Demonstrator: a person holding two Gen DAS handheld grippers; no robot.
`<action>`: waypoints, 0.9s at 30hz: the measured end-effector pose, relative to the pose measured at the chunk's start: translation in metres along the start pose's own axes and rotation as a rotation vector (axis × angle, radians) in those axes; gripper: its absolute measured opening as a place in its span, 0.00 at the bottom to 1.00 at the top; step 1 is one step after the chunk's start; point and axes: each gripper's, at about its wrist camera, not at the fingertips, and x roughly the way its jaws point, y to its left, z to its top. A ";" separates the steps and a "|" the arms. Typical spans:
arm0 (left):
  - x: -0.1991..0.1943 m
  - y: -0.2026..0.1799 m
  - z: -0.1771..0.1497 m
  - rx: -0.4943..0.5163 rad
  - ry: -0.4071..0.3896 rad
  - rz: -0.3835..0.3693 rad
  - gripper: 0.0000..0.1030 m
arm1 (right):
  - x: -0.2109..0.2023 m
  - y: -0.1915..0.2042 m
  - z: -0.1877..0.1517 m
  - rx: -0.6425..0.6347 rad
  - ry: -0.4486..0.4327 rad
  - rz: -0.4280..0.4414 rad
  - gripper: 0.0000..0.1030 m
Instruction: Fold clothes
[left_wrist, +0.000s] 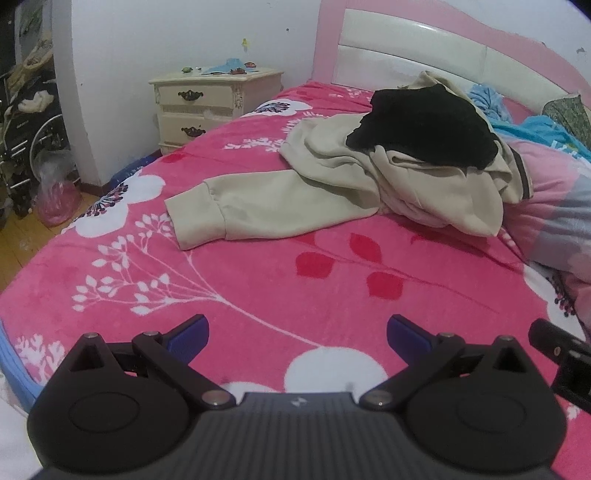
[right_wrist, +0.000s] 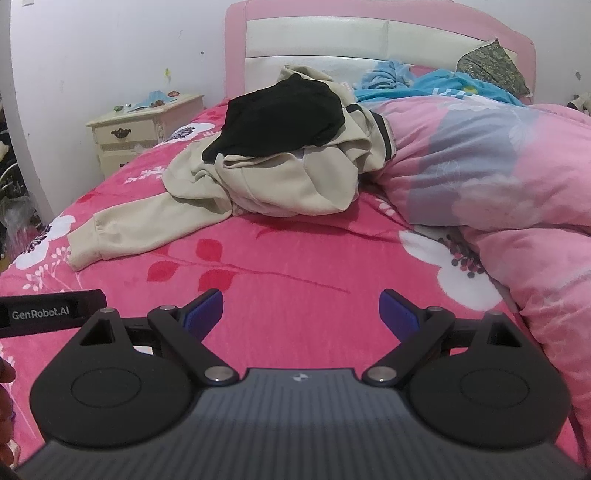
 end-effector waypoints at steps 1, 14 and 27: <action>0.000 0.000 0.000 -0.002 0.002 -0.001 1.00 | 0.000 0.000 0.000 -0.002 0.001 0.001 0.89; 0.003 0.001 -0.003 -0.001 0.008 0.006 1.00 | 0.002 0.002 0.001 -0.005 0.004 0.007 0.89; 0.007 0.000 -0.004 -0.003 0.020 0.005 1.00 | 0.004 0.004 0.001 -0.006 0.011 0.008 0.89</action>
